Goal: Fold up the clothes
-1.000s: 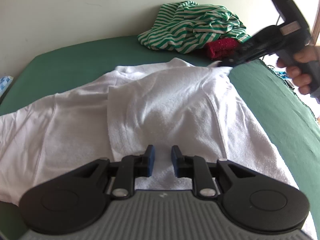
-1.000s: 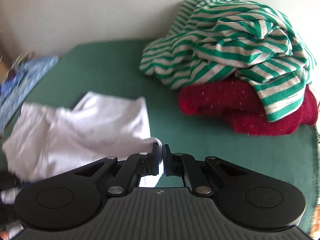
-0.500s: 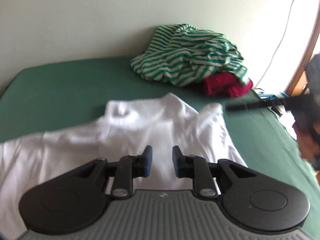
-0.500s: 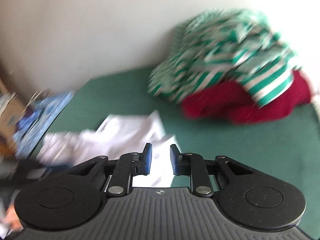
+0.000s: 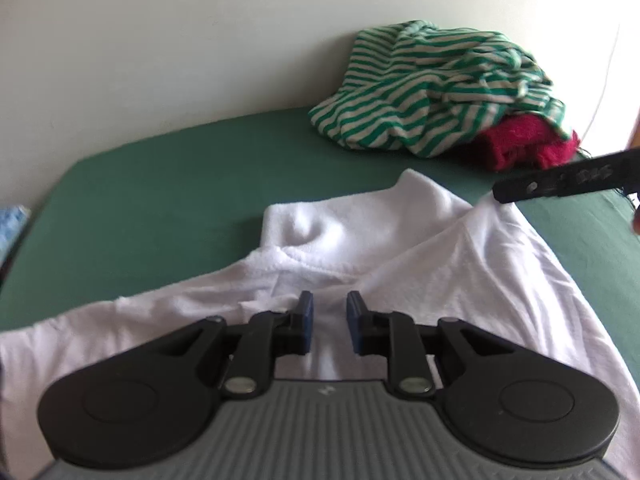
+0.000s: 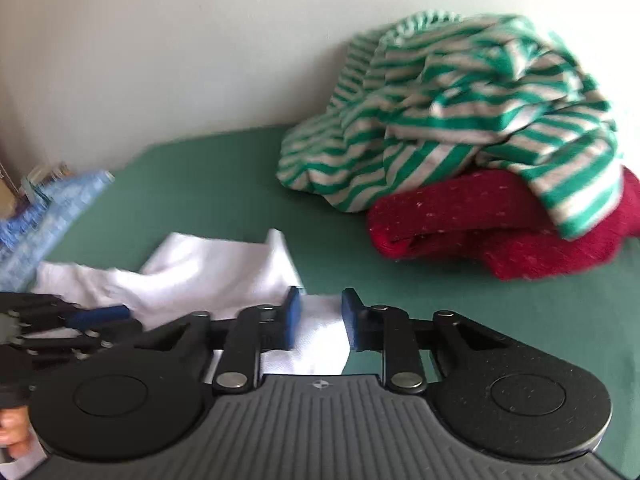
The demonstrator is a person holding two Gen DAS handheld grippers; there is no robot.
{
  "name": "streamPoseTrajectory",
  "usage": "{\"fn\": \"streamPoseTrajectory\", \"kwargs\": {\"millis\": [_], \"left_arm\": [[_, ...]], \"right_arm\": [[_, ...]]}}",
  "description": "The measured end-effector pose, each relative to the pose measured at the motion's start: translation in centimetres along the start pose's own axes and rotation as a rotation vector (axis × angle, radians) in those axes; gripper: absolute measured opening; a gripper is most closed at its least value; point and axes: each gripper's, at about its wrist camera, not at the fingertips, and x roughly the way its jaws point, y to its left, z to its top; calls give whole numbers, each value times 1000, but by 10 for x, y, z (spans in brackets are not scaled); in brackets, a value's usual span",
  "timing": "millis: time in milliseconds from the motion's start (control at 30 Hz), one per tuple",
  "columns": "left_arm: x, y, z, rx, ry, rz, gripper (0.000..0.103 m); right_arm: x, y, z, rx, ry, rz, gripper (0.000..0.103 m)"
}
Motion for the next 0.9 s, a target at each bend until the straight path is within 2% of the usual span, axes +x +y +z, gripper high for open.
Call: {"fn": "streamPoseTrajectory", "kwargs": {"millis": [33,100,167,267,333,433,500,600,733,900], "left_arm": [[-9,-3,-1,1,-16,-20,20],[-19,-11,-4,-1,-17,-74,29],[-14,-22,-11,40,4,-74,31],[-7,-30,-19,96,16,-53,35],[-6,-29,-21,117,11,-51,36],[-4,-28,-22,134,9,-63,36],[-3,-25,-22,123,9,-75,39],[-2,-21,-22,101,12,-92,41],[-1,-18,-23,101,8,-109,44],[0,-17,-25,114,-17,-119,56]], "right_arm": [[-9,3,-2,-10,2,36,23],[-16,12,-16,-37,73,92,23],[-12,20,-34,-87,125,71,21],[-9,26,-47,-138,110,22,13],[-19,25,-52,-117,131,33,17],[-37,32,-72,-124,193,91,17],[-60,48,-95,-186,193,57,22],[-95,64,-128,-208,222,45,22],[-147,99,-180,-268,260,-40,23],[-208,148,-244,-289,327,-109,24]]}}
